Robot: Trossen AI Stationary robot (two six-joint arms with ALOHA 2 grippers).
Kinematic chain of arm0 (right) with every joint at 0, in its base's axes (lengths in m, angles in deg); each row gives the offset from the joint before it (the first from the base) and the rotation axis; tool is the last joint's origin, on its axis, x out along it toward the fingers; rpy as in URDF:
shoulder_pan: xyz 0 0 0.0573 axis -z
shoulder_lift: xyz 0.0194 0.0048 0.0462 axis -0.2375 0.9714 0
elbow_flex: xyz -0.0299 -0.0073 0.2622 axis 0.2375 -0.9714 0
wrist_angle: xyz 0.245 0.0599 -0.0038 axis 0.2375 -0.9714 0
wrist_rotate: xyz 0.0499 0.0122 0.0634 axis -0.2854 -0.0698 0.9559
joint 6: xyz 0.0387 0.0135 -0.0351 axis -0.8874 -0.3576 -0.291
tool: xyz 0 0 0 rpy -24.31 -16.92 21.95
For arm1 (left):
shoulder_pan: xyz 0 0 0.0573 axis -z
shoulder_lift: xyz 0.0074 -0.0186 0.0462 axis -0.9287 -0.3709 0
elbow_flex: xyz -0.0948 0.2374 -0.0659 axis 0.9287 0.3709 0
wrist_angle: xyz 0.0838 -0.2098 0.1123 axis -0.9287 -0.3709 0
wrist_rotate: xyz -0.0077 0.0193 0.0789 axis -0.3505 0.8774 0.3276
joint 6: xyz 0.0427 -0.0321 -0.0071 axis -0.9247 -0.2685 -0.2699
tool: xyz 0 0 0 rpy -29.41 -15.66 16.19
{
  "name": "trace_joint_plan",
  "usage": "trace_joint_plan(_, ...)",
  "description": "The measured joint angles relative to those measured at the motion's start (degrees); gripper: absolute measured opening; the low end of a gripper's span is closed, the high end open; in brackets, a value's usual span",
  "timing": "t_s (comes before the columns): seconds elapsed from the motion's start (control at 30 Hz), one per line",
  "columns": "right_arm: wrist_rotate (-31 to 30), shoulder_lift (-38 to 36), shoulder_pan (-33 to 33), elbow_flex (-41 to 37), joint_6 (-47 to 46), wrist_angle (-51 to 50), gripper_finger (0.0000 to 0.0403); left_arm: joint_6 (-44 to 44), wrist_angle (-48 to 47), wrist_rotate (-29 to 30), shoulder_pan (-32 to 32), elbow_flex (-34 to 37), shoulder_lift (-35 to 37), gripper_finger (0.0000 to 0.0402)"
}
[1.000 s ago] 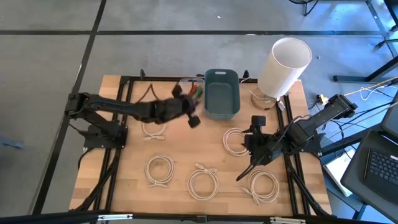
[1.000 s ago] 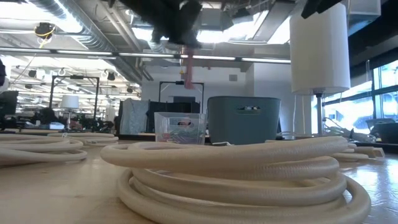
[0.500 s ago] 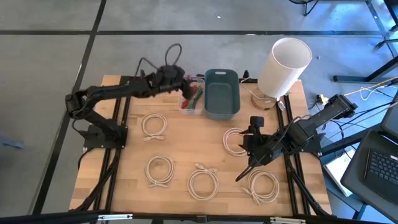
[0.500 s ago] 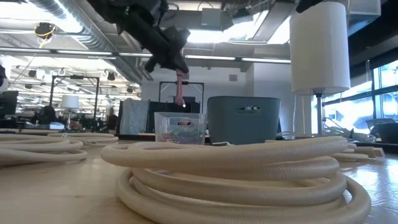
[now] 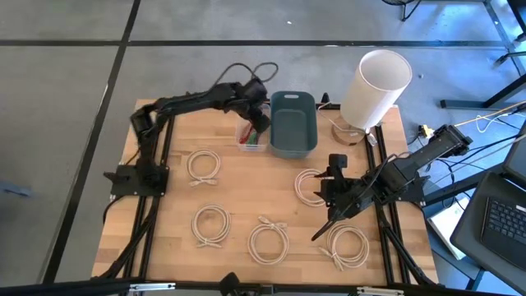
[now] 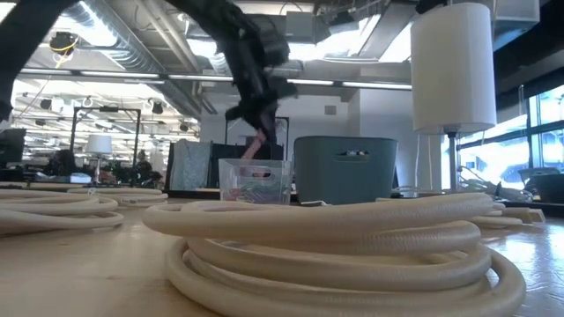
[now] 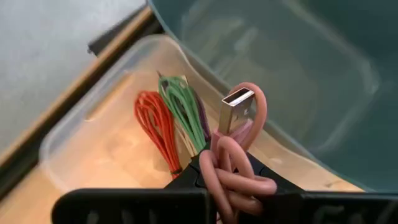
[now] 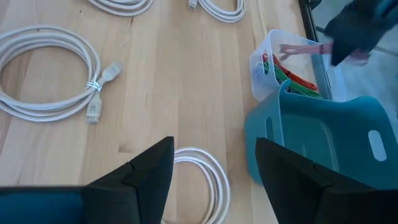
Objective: Pick and place USB-C Cables
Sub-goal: Put the pink USB cable into the transparent bin
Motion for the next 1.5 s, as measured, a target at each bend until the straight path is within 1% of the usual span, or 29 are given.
trace_joint_plan(0.27, 0.54, 0.00, 0.00, 0.00, -0.22, 0.01, 0.0228, 0.66, 0.41, -1.07, -0.64, -0.26, -6.67, 0.0008)
trace_joint_plan(0.47, 0.54, 0.00, 0.00, 0.00, -0.22, 0.02, 0.0228, 2.04, 1.48, -1.40, -2.10, -0.26, -8.91, 0.0008)
trace_joint_plan(0.67, 0.54, 0.00, 0.00, 0.00, -0.22, 0.02, 0.0228, 2.40, 5.52, -4.39, -3.00, -0.26, -11.24, 0.0008)
trace_joint_plan(0.83, 0.56, 0.00, 0.00, 0.00, -1.53, 0.00, 0.0228, 3.11, 6.64, -5.55, -3.78, -0.30, -12.78, 0.0008)
trace_joint_plan(1.03, 0.56, 0.00, 0.00, 0.00, -1.75, 0.00, 0.0228, 3.05, 6.89, -4.90, -4.34, -0.45, -13.72, 0.0010)
trace_joint_plan(1.2, 0.56, 0.00, 0.00, 0.00, -1.75, 0.00, 0.0228, -0.32, 7.73, -6.06, -4.26, -0.32, -13.93, 0.0039)
trace_joint_plan(1.5, 0.58, 0.00, 0.00, 0.00, -3.07, -0.03, 0.0228, 0.64, 8.36, -8.18, -4.24, -0.24, -13.43, 0.0119)
